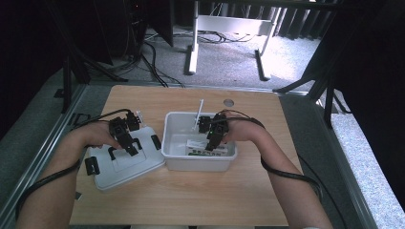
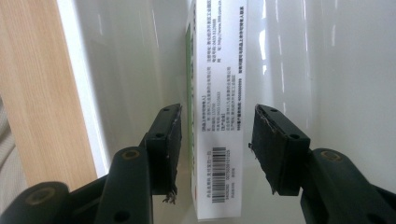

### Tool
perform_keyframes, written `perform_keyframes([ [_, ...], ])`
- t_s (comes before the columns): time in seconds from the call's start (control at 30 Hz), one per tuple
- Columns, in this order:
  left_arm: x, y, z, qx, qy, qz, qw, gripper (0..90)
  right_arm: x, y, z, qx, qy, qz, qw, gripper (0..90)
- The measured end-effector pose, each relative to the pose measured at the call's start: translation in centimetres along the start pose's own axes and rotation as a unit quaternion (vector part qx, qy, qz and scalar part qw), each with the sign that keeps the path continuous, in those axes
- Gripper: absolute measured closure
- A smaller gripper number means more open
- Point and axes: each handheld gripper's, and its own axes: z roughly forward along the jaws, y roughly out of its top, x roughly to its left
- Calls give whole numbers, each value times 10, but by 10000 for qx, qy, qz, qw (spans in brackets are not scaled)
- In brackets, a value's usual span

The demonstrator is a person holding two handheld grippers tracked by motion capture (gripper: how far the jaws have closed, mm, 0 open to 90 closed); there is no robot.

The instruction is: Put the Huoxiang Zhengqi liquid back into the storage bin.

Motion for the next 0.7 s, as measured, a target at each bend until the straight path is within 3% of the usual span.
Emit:
perform_keyframes([
  [0.4,-1,0,0,-11,0,6,10000,400,0,-8,-10,-115,-44,60,9999,515],
  [0.7,-1,-3,1,1,-14,-19,10000,400,3,-25,-32,-309,-90,169,9993,511],
])
